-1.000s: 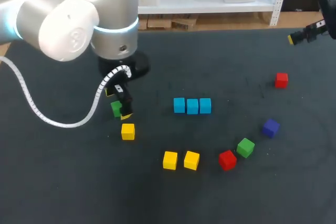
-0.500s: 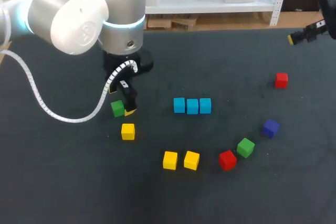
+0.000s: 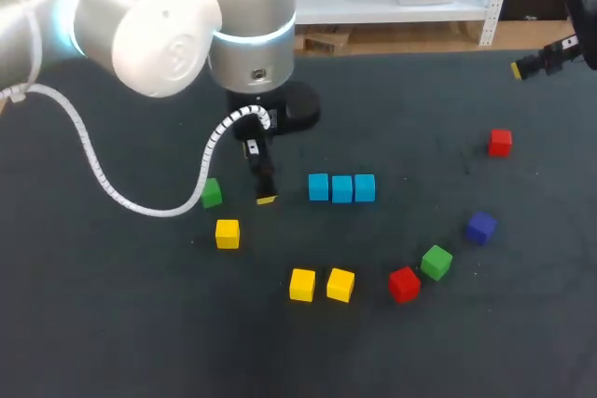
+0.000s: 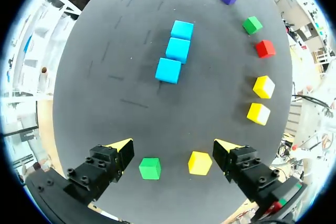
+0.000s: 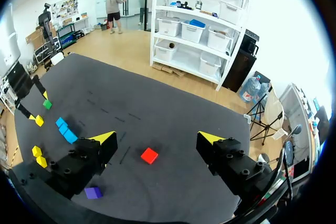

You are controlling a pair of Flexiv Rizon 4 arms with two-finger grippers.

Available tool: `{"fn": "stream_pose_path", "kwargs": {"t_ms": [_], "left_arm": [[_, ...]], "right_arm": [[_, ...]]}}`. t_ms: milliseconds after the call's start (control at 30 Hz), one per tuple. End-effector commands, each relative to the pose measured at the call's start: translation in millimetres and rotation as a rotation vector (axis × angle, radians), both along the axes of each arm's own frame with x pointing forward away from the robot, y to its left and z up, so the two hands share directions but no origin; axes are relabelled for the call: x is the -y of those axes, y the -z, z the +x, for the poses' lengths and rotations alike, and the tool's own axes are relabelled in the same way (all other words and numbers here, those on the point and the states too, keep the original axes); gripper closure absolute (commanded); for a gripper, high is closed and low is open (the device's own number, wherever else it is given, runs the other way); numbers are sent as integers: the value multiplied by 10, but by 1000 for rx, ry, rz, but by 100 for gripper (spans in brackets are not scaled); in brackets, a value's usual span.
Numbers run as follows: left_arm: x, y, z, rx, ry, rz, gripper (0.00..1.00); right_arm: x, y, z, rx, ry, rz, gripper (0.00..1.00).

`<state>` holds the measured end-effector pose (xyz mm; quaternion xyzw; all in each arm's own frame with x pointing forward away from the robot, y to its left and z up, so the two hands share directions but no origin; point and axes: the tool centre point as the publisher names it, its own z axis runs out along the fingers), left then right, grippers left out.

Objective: Place the blue cubes, place green cubes on the blue cubes, place the yellow cubes on the green cubes, then place the red cubes on the yellow cubes, and place purple cube on the red cubes.

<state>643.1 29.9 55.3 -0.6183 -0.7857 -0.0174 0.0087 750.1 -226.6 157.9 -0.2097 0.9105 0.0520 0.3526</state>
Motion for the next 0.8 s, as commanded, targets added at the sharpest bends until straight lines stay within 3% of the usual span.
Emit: {"fn": "stream_pose_path", "kwargs": {"t_ms": [33, 267, 433, 800], "left_arm": [[-21, 4, -4, 1, 3, -6, 0], [-14, 71, 35, -15, 12, -26, 0], [-206, 112, 116, -25, -8, -49, 0], [-623, 169, 204, 41, -167, 40, 0]], "right_arm": [[-12, 19, -13, 10, 7, -2, 0], [-12, 19, -13, 10, 7, -2, 0], [-12, 19, -13, 10, 7, -2, 0], [-12, 19, -13, 10, 7, -2, 0]]}}
